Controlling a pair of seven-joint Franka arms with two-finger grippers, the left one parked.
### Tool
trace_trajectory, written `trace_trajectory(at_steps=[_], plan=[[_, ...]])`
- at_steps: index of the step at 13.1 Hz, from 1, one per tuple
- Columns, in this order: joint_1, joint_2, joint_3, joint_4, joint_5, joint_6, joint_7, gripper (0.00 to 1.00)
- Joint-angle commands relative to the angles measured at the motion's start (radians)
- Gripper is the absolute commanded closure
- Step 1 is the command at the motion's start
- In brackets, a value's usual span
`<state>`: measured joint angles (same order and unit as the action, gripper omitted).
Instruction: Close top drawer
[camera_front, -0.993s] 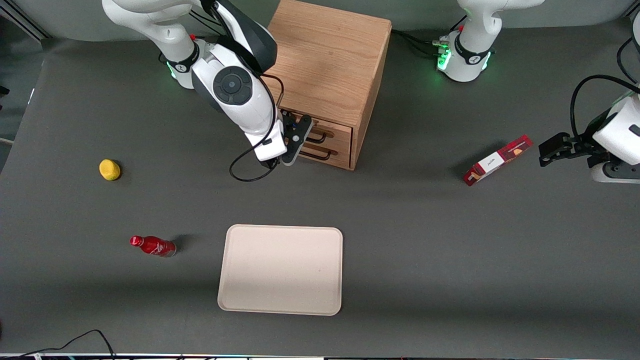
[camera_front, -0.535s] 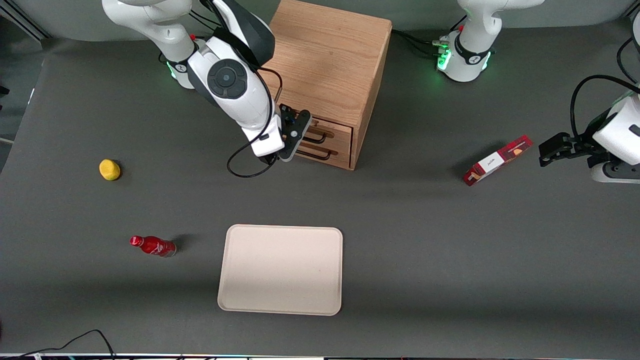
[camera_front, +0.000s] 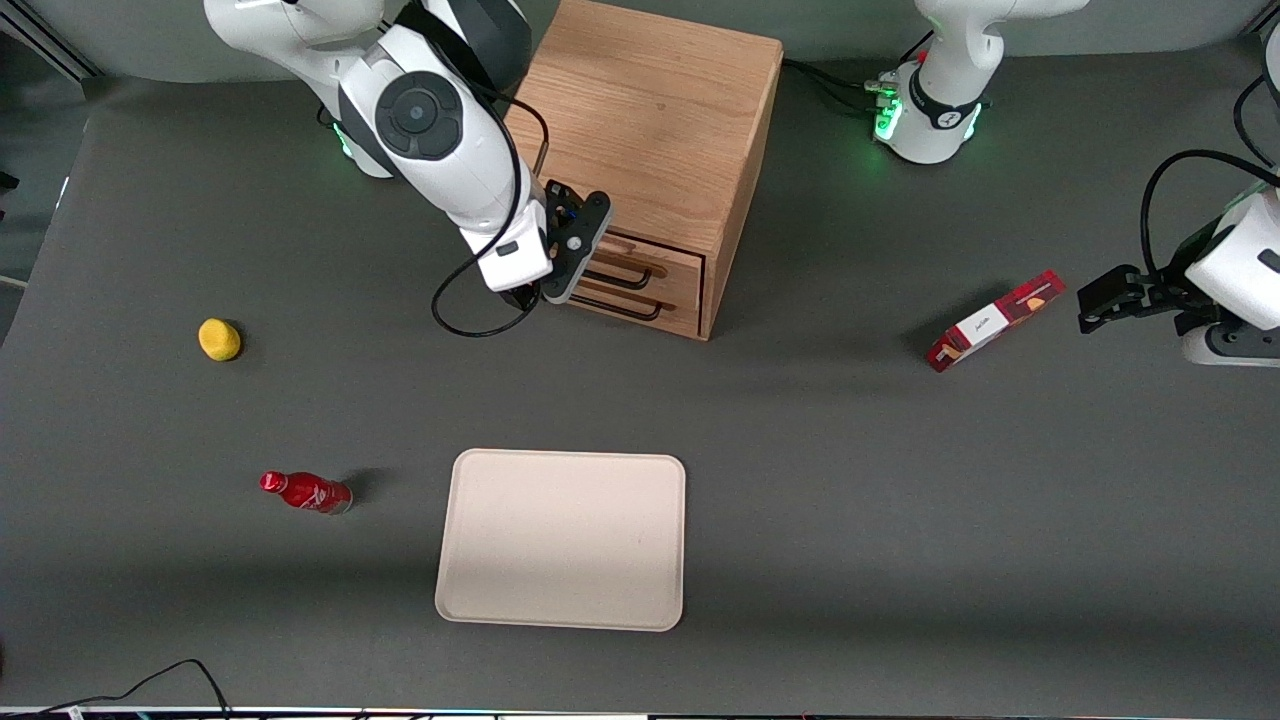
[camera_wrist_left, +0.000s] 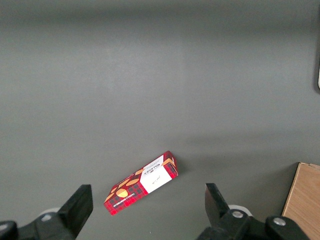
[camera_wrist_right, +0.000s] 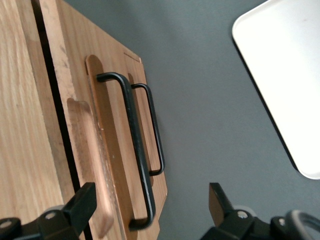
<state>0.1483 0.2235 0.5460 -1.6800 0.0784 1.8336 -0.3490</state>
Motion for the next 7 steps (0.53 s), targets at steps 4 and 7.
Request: trace_trajectory(at_steps=[4,7], plan=[[-0.041,-0.131,-0.148,0.022,0.047,-0.059,0.169,0.00],[-0.042,-0.197,-0.285,0.016,0.049,-0.072,0.246,0.00]])
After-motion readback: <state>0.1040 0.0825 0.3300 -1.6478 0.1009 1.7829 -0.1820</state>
